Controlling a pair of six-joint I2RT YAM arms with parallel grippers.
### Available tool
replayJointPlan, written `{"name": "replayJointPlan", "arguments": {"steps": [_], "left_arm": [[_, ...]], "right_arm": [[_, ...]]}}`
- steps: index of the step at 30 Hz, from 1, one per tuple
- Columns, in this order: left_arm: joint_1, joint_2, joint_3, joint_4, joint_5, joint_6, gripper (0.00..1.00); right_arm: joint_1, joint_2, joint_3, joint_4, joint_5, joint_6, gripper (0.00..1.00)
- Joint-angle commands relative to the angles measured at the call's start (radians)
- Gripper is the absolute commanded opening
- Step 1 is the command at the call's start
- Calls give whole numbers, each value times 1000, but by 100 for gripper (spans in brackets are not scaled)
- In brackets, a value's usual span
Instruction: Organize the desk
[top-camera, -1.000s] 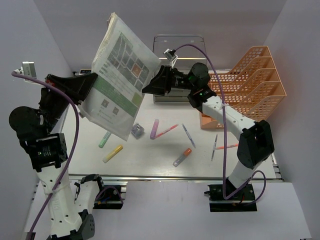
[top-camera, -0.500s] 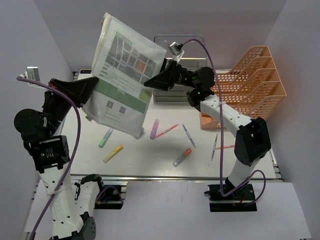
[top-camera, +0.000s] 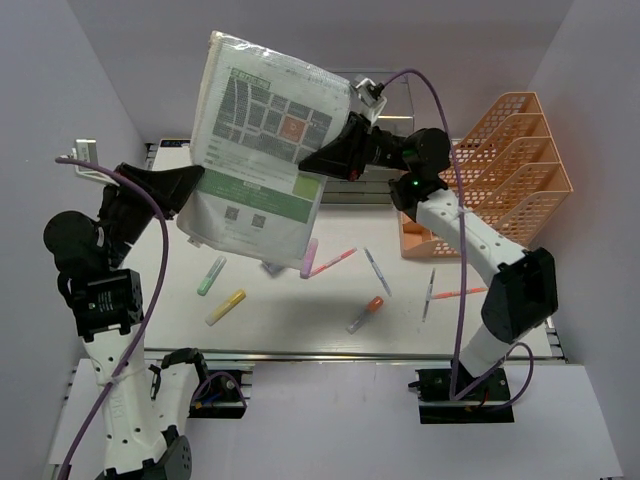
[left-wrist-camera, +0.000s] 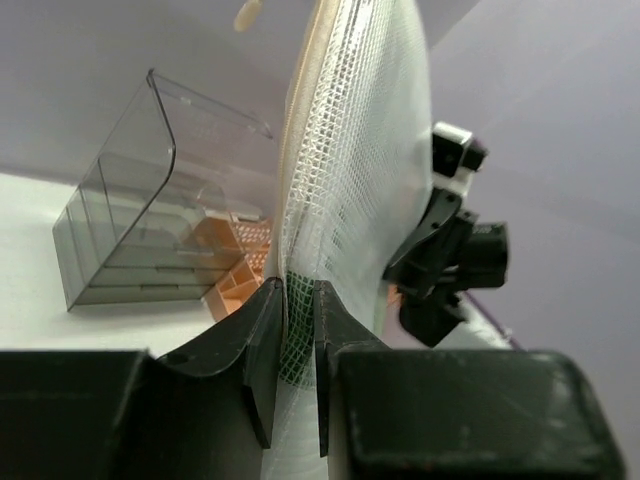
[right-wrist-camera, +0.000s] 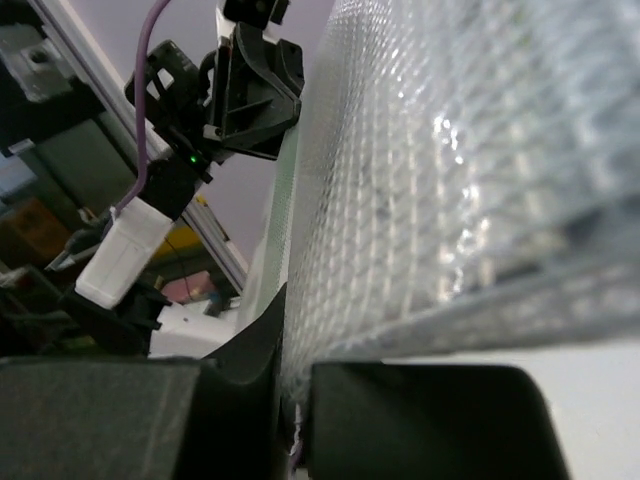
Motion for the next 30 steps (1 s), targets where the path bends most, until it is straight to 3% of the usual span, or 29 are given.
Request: {"name": "replayJointPlan", "arguments": {"steps": [1,3,5,7,19,24,27,30], "left_arm": [[-2,-10,-27,-45,5,57,28],[-12,-14,-56,-39,28,69,49],[-12,-11,-76,-22,76,81,87],[-22,-11,-104,30,106,86,98],[-127,153,34,102,288,259,98],[-162,207,38,181,385,250,98],[-188,224,-12,325,452,192,98],[-200,231,-24,313,468,209,98]], "right_arm": [[-34,-118,86,-284,-30,-237,0],[-42,-141,115,-401,-53,-384,0],[-60,-178,121,-521,-82,-472,0],[-87,-210,123,-583,-125,-507,0],[-195,-273,134,-687,-441,-515,0],[-201,-290,120,-701,-469,-515,0],[-198,-278,134,-709,-461,-518,0],[-192,-261,148,-715,-455,-517,0]]}}
